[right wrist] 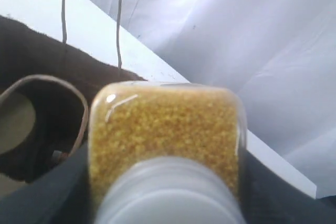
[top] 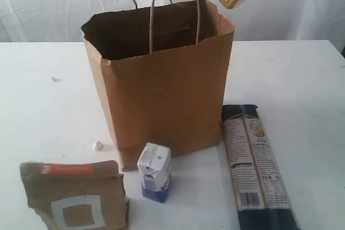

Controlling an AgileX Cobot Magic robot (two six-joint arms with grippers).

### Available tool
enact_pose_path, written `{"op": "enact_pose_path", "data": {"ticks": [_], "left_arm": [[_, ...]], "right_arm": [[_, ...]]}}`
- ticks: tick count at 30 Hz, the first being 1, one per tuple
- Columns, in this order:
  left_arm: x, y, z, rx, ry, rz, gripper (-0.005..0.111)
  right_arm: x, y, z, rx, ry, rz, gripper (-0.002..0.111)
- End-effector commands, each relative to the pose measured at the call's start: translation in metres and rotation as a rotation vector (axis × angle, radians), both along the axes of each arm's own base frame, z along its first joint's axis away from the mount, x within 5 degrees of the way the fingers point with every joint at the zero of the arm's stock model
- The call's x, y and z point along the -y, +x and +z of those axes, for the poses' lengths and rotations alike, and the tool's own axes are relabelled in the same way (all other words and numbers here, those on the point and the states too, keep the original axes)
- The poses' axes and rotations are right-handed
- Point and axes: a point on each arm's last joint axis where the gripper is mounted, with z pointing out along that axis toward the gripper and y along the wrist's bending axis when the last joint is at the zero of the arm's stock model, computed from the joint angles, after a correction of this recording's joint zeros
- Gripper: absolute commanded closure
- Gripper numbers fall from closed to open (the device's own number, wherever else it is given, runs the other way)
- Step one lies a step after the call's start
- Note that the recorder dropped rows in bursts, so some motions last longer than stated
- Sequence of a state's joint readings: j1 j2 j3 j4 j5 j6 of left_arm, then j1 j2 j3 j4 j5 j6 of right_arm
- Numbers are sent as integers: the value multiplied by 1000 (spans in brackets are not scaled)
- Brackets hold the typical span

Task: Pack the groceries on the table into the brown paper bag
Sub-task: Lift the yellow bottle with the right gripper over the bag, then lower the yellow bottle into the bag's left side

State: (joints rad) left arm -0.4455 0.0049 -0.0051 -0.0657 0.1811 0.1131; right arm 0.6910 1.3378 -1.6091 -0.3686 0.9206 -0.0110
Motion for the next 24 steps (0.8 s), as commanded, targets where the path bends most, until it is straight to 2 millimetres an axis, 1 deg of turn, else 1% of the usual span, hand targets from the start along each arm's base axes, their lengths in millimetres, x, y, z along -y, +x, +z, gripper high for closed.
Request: {"op": "enact_pose_path", "data": {"ticks": [1, 5, 7, 11, 12, 14, 15, 16, 18, 22, 24], "left_arm": [[1, 0, -1, -5, -18, -4, 107], [1, 0, -1, -5, -18, -4, 107], [1, 0, -1, -5, -18, -4, 107], [1, 0, -1, -5, -18, -4, 107], [1, 0, -1, -5, -18, -4, 107], [1, 0, -1, -5, -18, -4, 107], [1, 0, -1, -5, -18, -4, 107], [1, 0, -1, -5, -18, -4, 107], [1, 0, -1, -4, -16, -4, 107], [1, 0, -1, -4, -18, -4, 107], [1, 0, -1, -4, -18, -4, 107]], "right_arm": [[-27, 31, 0, 51, -22, 59, 108], [-53, 48, -17, 6, -112, 198, 108], [-63, 54, -22, -12, -110, 244, 108], [-73, 65, -26, -34, -117, 255, 108], [-79, 68, -28, -57, -122, 282, 108], [-88, 70, -31, -104, -65, 315, 108], [-89, 69, -30, -115, -58, 320, 108], [-92, 70, -34, -169, -57, 331, 108], [-92, 69, -39, -226, -79, 329, 108], [-91, 68, -41, -277, -62, 291, 108], [-93, 70, -46, -298, -53, 280, 108]]}}
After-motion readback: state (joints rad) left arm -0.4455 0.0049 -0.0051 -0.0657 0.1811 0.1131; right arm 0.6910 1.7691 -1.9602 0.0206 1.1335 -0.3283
